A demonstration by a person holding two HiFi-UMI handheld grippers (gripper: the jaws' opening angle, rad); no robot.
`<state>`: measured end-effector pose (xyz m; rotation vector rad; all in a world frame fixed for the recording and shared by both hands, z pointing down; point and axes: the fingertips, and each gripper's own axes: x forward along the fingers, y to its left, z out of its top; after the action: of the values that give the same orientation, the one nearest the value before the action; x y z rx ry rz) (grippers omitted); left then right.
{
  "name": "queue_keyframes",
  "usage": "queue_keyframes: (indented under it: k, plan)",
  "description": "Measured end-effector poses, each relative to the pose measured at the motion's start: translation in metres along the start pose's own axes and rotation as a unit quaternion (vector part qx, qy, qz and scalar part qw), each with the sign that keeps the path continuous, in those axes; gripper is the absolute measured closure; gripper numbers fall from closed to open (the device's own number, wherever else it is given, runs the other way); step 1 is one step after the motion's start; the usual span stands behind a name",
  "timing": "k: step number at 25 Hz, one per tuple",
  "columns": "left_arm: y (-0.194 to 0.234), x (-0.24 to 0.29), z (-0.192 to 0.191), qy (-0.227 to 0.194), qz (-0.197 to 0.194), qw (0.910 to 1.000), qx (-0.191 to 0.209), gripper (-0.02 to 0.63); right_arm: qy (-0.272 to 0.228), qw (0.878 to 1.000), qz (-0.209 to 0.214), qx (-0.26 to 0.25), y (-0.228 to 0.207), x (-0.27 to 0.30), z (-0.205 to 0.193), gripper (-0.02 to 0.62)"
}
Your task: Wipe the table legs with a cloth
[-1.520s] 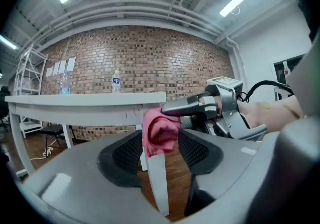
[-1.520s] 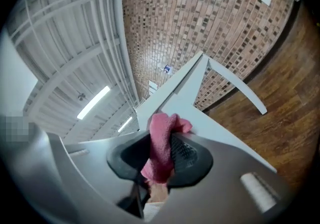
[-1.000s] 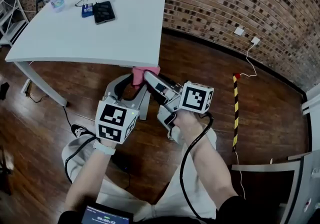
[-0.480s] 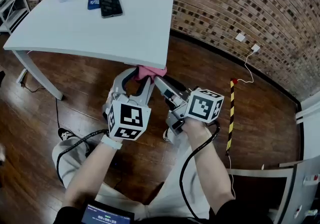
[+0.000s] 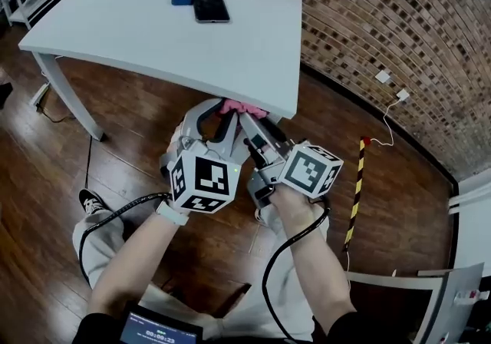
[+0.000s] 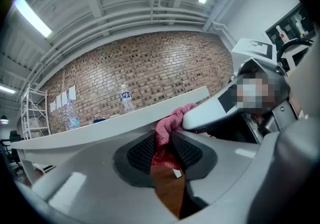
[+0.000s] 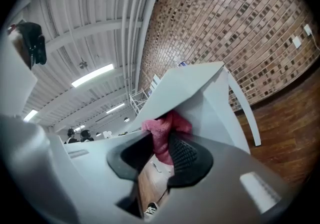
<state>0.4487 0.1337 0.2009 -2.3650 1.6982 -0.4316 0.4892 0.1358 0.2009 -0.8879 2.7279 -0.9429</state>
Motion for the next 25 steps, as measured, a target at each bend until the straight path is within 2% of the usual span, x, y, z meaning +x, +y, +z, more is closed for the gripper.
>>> queue_keyframes:
  k: [11, 25]
  plan:
    - [0.109, -0.031, -0.042, 0.037, 0.032, 0.9988, -0.003, 0.518, 0.011, 1.000, 0.004, -0.007, 0.052, 0.107, -0.033, 0.511]
    - [0.281, -0.081, -0.106, 0.054, 0.027, 0.9982, 0.002, 0.523, -0.007, 0.999, -0.043, -0.018, 0.139, 0.264, -0.086, 0.515]
